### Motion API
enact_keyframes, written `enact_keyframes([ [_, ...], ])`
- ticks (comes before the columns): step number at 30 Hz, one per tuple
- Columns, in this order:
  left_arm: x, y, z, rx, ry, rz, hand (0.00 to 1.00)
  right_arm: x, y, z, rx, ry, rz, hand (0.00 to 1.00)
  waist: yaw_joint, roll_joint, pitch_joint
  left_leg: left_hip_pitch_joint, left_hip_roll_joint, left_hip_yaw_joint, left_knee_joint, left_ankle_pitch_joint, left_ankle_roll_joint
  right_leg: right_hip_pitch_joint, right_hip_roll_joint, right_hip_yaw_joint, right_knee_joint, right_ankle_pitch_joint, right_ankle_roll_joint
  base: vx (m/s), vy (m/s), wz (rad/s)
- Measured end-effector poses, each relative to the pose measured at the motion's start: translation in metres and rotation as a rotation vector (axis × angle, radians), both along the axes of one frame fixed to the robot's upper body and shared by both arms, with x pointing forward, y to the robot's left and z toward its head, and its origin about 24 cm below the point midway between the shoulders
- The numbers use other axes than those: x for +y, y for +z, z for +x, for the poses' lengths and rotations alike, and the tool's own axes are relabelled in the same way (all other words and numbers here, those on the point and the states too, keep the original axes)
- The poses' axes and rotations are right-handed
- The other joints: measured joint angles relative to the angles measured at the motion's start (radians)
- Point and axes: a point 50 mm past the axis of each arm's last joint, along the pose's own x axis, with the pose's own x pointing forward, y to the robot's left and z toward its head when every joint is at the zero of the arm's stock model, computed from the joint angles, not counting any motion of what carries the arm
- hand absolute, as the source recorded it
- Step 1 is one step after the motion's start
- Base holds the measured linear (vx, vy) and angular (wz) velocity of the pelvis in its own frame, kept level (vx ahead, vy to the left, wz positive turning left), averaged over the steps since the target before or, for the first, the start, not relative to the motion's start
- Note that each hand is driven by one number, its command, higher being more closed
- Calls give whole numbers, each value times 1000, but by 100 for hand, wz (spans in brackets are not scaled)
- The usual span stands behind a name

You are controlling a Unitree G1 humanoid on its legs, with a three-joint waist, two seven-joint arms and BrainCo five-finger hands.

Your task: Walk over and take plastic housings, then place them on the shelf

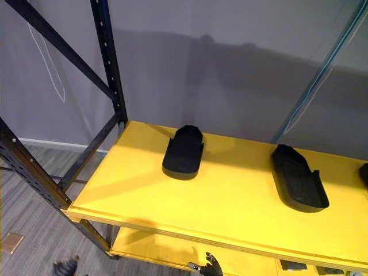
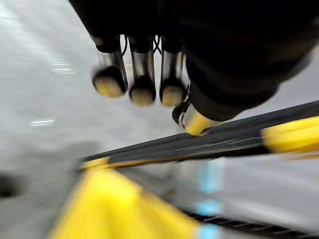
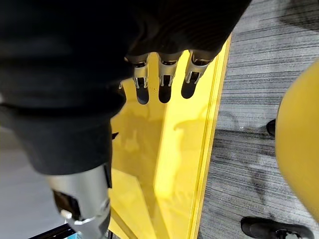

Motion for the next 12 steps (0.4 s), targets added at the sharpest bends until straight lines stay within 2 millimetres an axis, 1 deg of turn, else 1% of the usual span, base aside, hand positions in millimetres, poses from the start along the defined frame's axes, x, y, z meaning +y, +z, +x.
enact_keyframes([
  [4, 2, -8, 0, 35, -44, -40, 0, -4, -2, -1, 15, -17, -4, 0, -2, 2, 1, 1, -10, 2, -4, -3, 0, 2, -10, 4, -12, 0, 1, 72, 37, -2],
  [7, 2, -12, 5, 43, -84, -67, 0, -9, -5, -4, 41, -47, -6, 0, -2, 5, 2, 8, -13, 10, -15, -3, 0, 6, -11, 17, -14, 0, 1, 70, 18, -9],
  [10, 1, -17, 7, 71, -131, -80, 0, -15, -6, -3, 55, -41, -23, 0, -4, 15, 6, 34, -15, 24, -43, 2, 1, 8, -11, 27, -14, 1, 1, 30, 9, -14],
  [12, 1, -19, 7, 86, -148, -84, 0, -18, -7, -4, 62, -39, -31, 0, -19, 19, 6, 46, -18, 23, -73, 16, 2, 6, -10, 26, -14, 2, 0, 0, 0, 0],
])
